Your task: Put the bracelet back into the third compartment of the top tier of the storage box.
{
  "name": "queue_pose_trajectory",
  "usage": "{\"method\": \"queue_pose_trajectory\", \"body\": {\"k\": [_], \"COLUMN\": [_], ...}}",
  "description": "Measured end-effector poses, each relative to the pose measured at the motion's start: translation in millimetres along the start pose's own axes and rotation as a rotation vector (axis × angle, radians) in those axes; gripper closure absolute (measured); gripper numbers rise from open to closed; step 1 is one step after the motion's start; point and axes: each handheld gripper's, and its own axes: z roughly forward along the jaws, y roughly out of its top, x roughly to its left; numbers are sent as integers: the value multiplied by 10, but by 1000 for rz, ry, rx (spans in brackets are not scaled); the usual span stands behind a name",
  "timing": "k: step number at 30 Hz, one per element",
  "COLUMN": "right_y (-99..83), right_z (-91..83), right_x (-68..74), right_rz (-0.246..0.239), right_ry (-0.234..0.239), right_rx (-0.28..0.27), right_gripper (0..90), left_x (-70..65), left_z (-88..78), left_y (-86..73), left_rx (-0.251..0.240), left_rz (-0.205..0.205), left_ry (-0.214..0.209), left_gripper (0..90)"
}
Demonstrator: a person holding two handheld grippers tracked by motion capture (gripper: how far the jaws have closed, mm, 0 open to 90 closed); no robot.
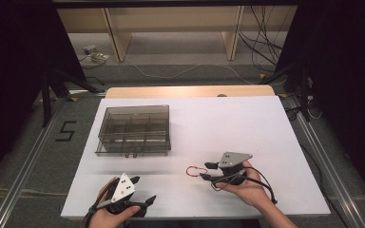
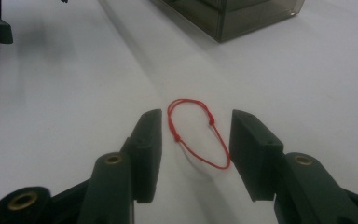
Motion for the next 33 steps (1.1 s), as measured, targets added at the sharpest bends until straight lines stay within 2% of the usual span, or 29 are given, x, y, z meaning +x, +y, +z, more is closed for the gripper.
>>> {"method": "queue_pose_trajectory", "body": {"k": [8,18,24,28,29,33], "right_y": [42,52,58,63,68,74], "right_z": [151,380,391,392,393,395], "right_x": [3,12,5,18,32,52], "right_rz": [-13,-38,-26,-37,-47,-59], "right_ry": [29,47,35,26,26,21], "right_rx": [31,112,117,123,127,131], "right_gripper": [630,717,784,822,859,875], "left_x": [6,13,14,14,14,18], "left_z": [3,-2,1,-1,0,0], "left_y": [-3,-5,-6,-5,-6,-9], "left_rx": [0,-5,-4,-6,-6,-5], "left_rz": [1,-1,0,2,2,-1], "left_ry": [2,1,0,-3,-4,-3], "left_gripper": [165,164,164,164,164,163]}}
